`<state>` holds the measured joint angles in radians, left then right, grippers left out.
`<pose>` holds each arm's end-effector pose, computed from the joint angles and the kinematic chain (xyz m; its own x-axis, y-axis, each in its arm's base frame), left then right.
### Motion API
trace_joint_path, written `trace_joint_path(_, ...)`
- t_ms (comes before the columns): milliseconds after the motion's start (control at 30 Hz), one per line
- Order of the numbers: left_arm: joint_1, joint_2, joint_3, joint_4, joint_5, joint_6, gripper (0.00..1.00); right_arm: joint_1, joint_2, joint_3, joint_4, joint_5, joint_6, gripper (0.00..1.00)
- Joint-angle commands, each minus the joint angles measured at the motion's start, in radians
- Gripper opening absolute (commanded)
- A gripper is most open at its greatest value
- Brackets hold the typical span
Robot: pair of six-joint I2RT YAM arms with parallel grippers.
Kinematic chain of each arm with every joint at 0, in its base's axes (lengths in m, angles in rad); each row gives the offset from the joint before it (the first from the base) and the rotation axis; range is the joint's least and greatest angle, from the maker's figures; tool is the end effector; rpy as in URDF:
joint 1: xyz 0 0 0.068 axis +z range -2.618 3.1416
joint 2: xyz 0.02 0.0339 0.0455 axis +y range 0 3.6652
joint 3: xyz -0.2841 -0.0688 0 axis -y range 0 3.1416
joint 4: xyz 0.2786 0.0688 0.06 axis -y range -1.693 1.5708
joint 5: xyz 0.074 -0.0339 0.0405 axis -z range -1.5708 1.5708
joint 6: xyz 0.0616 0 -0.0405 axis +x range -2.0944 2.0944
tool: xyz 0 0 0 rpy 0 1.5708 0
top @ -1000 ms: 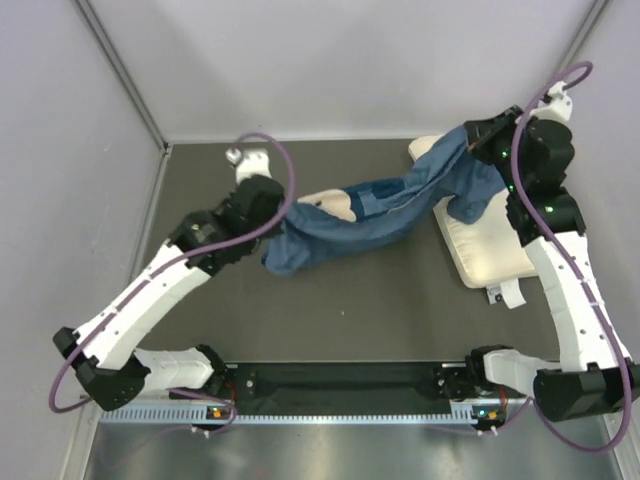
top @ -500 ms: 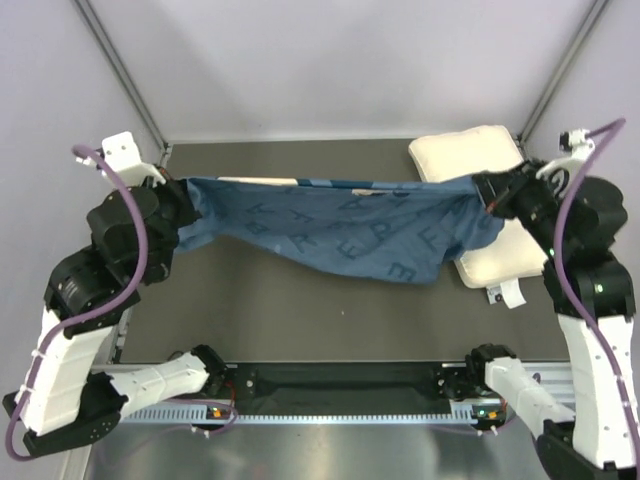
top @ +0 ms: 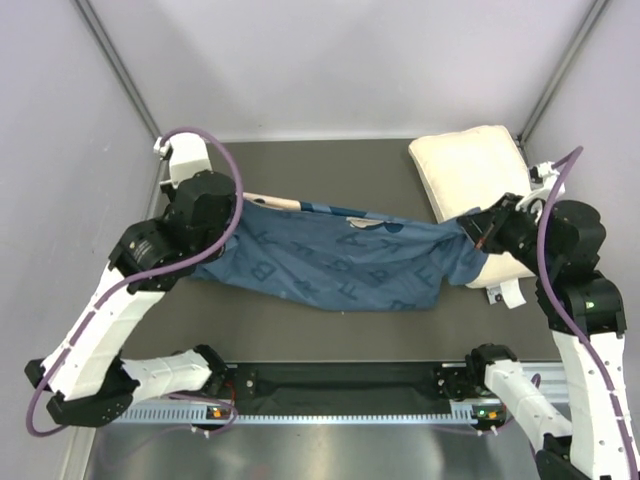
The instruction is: Put the pillow into the pillowcase
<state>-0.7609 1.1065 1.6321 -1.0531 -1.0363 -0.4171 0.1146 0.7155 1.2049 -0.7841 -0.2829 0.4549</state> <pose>0.1776 -0.0959 0.5062 -0.2575 -0.0398 -0.9655 -0.3189 0.9467 0.0460 0.1477 0.0343 0.4451 -0.4240 0.3759 -0.8240 -0.2102 0.8441 0.4933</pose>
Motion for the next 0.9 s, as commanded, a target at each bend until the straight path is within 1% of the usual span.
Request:
trace_joint_path(0,0.006,-0.143,-0.009,0.091,-0.12,0.0,0.0,-0.007,-0.019,0.074,-0.007,-0.038,-0.044,0.0)
trace_joint_path(33,0.008,-0.204,-0.04,0.175,-0.11,0.039,0.0,-0.007,-0.03,0.105,-0.007,-0.061,-0.05,0.0)
trace_joint_path(67,0.008,-0.236,-0.058,0.221,-0.093,0.063,0.0,-0.007,-0.034,0.12,-0.001,-0.061,-0.05,0.0)
trace_joint_path(167,0.008,-0.338,-0.084,0.332,-0.013,0.107,0.0,-0.007,-0.057,0.189,0.034,-0.186,-0.033,0.0)
trace_joint_path(233,0.006,-0.378,-0.055,0.341,0.054,0.107,0.0,-0.007,-0.07,0.229,0.049,-0.232,-0.003,0.0)
trace_joint_path(267,0.008,-0.385,-0.042,0.335,0.061,0.107,0.0,-0.007,-0.076,0.267,0.065,-0.258,0.008,0.0)
trace_joint_path(400,0.008,-0.392,0.037,0.292,0.027,0.138,0.0,-0.009,-0.093,0.367,0.063,-0.288,0.047,0.0)
trace_joint_path(467,0.006,-0.381,0.077,0.268,0.022,0.141,0.0,-0.007,-0.079,0.427,0.021,-0.305,0.056,0.0)
trace_joint_path(533,0.006,-0.375,0.089,0.254,0.016,0.147,0.0,-0.01,-0.054,0.45,0.016,-0.328,0.057,0.0)
trace_joint_path(700,0.008,-0.378,0.045,0.281,-0.062,0.181,0.0,-0.01,-0.03,0.42,0.037,-0.325,0.077,0.0)
trace_joint_path(800,-0.003,-0.344,-0.017,0.3,-0.111,0.201,0.0,-0.009,-0.005,0.314,0.061,-0.326,0.091,0.0)
trace_joint_path(833,-0.008,-0.338,-0.073,0.314,-0.119,0.207,0.0,-0.01,-0.002,0.273,0.101,-0.323,0.105,0.0)
trace_joint_path(867,-0.014,-0.33,-0.113,0.37,-0.125,0.231,0.0,-0.01,0.001,0.186,0.132,-0.319,0.114,0.0)
